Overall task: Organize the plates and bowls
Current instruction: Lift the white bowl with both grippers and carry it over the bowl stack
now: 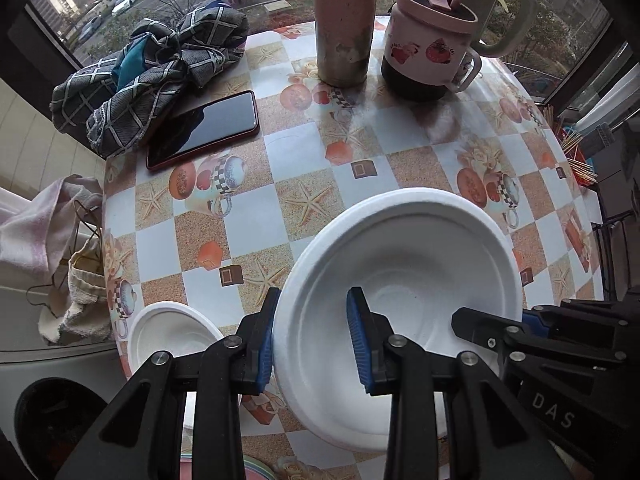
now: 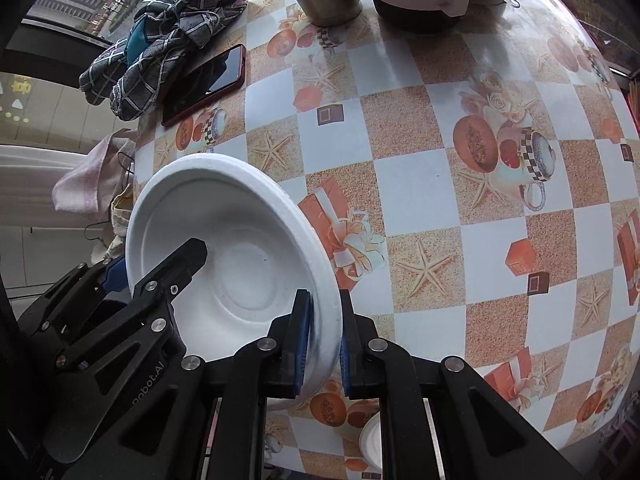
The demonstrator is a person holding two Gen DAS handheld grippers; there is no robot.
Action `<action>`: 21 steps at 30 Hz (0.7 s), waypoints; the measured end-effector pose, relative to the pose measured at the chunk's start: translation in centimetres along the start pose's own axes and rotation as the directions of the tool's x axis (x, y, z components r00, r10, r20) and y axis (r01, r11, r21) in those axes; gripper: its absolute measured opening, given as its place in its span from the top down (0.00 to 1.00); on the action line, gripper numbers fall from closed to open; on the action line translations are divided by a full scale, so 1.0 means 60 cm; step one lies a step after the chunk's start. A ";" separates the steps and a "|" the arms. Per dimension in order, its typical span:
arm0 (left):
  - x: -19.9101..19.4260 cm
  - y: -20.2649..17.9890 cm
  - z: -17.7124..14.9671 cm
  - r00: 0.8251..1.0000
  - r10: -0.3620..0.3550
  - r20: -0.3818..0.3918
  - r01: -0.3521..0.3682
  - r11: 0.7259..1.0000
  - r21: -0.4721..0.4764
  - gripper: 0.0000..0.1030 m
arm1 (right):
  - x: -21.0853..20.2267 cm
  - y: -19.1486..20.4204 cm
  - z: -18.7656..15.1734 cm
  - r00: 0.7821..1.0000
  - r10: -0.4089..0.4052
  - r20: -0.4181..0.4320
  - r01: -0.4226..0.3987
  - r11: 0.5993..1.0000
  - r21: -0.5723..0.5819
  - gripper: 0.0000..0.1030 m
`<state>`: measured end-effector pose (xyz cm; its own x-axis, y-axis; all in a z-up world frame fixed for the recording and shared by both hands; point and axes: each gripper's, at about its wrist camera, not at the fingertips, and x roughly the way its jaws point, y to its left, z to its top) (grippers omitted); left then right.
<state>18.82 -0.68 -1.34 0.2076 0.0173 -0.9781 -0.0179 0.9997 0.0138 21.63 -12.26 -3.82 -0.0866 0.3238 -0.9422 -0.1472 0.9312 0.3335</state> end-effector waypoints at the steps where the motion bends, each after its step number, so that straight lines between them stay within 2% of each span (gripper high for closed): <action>1: -0.010 -0.011 -0.005 1.000 -0.006 0.005 0.006 1.000 0.013 0.65 | -0.008 -0.006 -0.008 1.000 0.001 0.004 -0.001 1.000 0.009 0.86; 10: -0.054 -0.103 -0.049 0.999 -0.047 0.017 0.044 0.990 0.135 0.65 | -0.079 -0.073 -0.099 0.998 -0.019 0.058 0.013 0.995 0.098 0.86; 17: -0.044 -0.177 -0.105 0.997 -0.071 -0.033 0.077 0.970 0.231 0.65 | -0.092 -0.134 -0.175 0.997 -0.044 0.060 0.031 0.978 0.205 0.86; 21: -0.021 -0.210 -0.130 0.994 -0.072 -0.087 0.093 0.957 0.275 0.65 | -0.081 -0.164 -0.212 0.998 -0.057 0.041 0.045 0.965 0.258 0.85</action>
<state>11.15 -13.42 -1.92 0.1230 -0.0557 -0.9908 0.2711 0.9623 -0.0204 10.96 -25.12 -2.10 -0.0374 0.2764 -0.9603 0.1083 0.9564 0.2711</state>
